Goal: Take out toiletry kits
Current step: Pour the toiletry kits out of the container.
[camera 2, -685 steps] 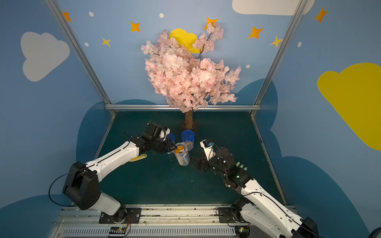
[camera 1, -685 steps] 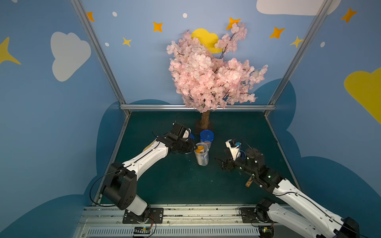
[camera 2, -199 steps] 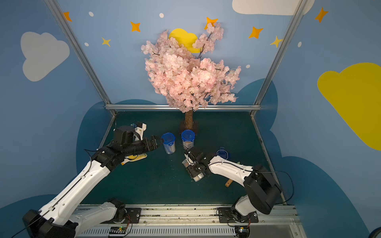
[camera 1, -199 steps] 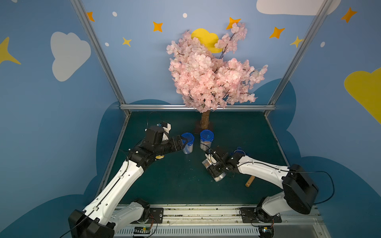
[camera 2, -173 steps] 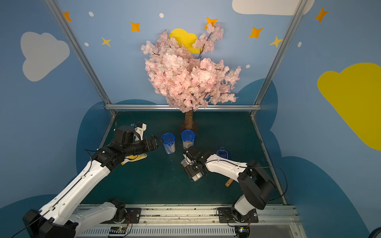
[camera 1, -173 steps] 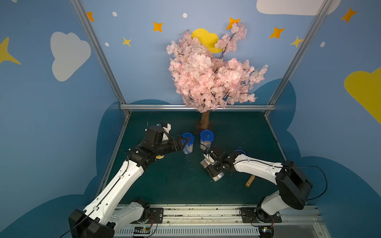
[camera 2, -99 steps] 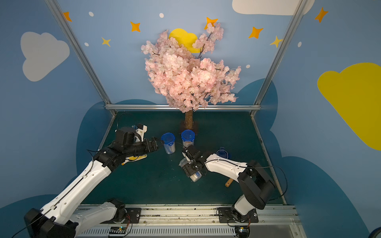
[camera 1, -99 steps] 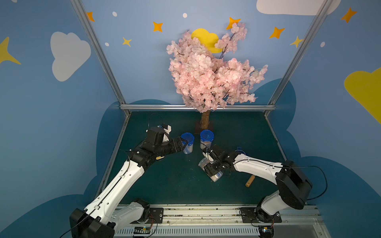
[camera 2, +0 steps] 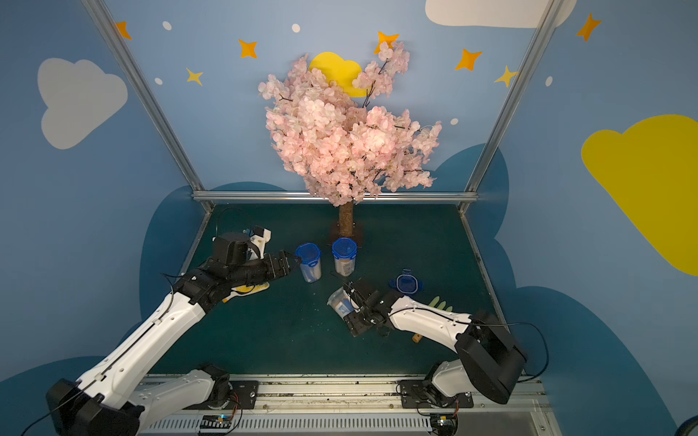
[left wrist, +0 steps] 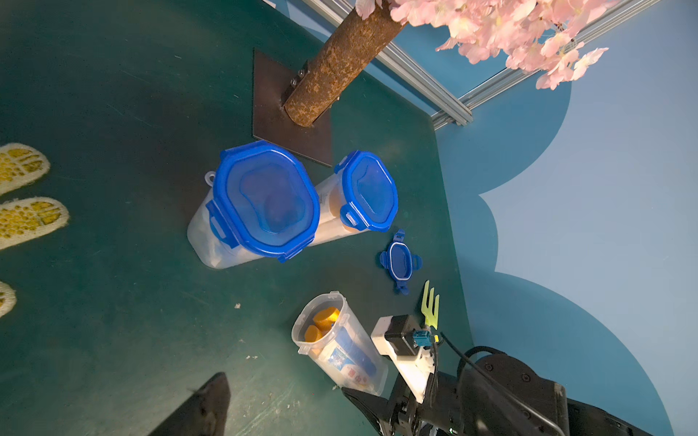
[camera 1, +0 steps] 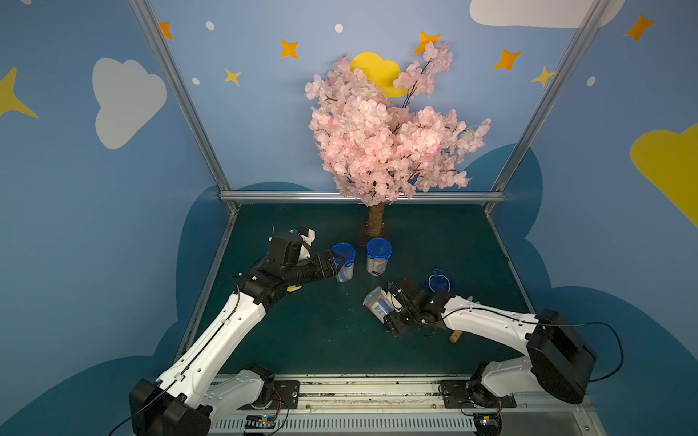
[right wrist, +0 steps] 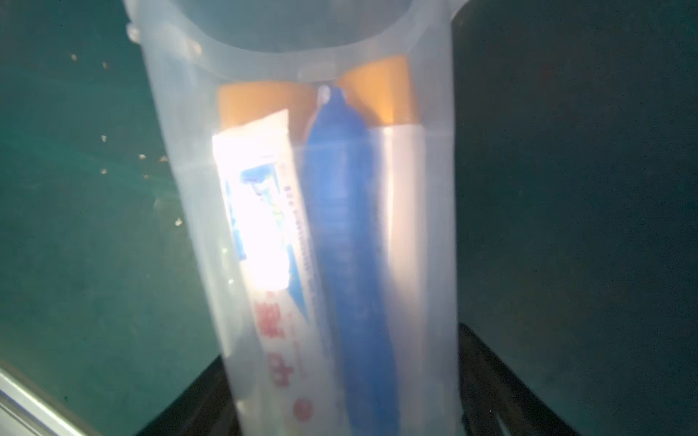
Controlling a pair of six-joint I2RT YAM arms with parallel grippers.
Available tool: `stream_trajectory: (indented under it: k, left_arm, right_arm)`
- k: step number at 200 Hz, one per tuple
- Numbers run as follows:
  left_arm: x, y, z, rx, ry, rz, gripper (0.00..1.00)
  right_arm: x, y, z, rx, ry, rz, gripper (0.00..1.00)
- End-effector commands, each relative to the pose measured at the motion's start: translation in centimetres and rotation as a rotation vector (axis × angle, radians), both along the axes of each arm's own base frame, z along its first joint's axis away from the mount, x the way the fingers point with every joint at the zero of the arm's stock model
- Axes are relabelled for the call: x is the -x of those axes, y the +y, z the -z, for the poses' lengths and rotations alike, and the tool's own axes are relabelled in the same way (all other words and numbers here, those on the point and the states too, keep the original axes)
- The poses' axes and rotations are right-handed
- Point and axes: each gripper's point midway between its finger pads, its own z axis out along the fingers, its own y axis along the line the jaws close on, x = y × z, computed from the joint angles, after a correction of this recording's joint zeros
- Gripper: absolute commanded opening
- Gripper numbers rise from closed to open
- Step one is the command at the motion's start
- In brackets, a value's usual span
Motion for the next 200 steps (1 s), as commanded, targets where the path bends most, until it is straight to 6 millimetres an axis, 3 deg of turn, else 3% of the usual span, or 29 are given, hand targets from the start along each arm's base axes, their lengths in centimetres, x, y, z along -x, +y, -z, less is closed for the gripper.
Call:
stream_trajectory:
  k: [1,24,48,90,125,200]
  left_arm:
    - [-0.1,-0.2,0.2,0.015,0.008,0.007,0.94]
    - [-0.1,0.0,0.5,0.002,0.012,-0.001,0.93]
    - [-0.1,0.0,0.6,-0.007,0.009,0.003,0.93]
    - [-0.3,-0.1,0.8,-0.014,0.007,0.011,0.93]
    - [-0.3,-0.2,0.9,-0.013,0.011,0.022,0.93]
    - [-0.4,-0.3,0.9,0.000,0.017,0.025,0.94]
  right_arm:
    - [0.4,0.1,0.8,0.019,0.044,0.000,0.69]
    - [0.9,0.1,0.5,0.049,0.089,-0.016,0.59]
    - [1.4,-0.2,-1.4,0.074,0.121,-0.031,0.53]
    - [2.6,-0.8,-4.2,0.148,0.225,-0.060,0.55]
    - [3.2,-1.6,-4.5,0.223,0.306,-0.066,0.57]
    - [2.9,-1.1,-5.9,0.255,0.381,-0.123,0.54]
